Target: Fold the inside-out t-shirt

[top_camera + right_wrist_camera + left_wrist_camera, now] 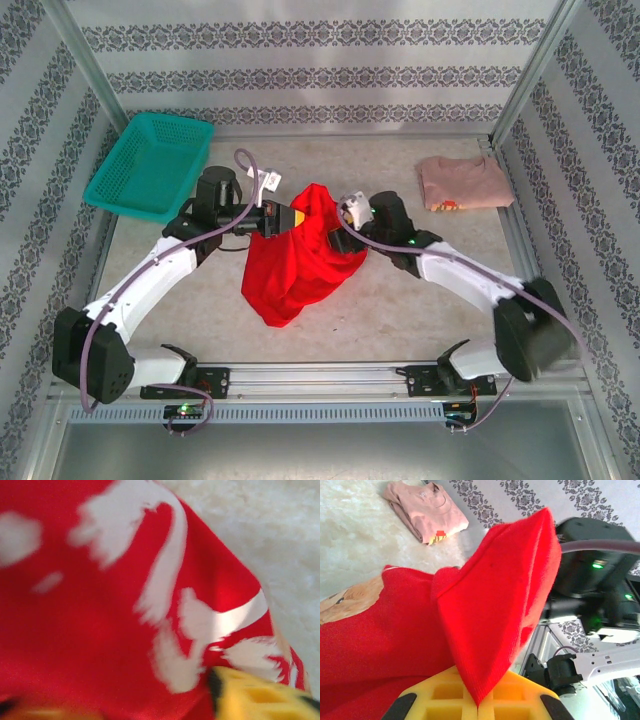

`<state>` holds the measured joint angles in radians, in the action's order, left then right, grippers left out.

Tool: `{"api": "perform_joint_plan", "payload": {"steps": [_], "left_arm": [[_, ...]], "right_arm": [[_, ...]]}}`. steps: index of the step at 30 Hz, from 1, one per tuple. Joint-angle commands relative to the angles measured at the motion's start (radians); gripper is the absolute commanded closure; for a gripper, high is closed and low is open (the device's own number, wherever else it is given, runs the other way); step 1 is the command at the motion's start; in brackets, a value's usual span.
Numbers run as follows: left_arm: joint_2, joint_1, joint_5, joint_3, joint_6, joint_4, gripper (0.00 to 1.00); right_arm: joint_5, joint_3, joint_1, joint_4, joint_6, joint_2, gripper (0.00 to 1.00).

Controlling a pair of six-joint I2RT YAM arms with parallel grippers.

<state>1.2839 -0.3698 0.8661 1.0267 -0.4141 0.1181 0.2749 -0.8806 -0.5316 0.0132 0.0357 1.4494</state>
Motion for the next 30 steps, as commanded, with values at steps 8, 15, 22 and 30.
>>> {"api": "perform_joint_plan", "payload": {"steps": [8, 15, 22, 30], "left_arm": [[-0.031, 0.036, -0.718, 0.05, 0.055, 0.357, 1.0], [-0.129, 0.017, -0.69, 0.021, 0.061, 0.382, 0.48], [-0.344, -0.207, -0.557, -0.097, 0.032, 0.311, 0.37], [0.034, -0.471, -0.697, 0.072, 0.114, 0.26, 0.32]], "right_arm": [[0.548, -0.032, 0.138, -0.042, 0.166, -0.208, 1.0], [0.697, -0.061, 0.18, -0.002, 0.438, -0.233, 1.0], [0.626, -0.146, 0.177, -0.036, 0.631, -0.154, 1.0], [0.553, -0.188, 0.156, -0.076, 0.713, -0.155, 1.0]]}}
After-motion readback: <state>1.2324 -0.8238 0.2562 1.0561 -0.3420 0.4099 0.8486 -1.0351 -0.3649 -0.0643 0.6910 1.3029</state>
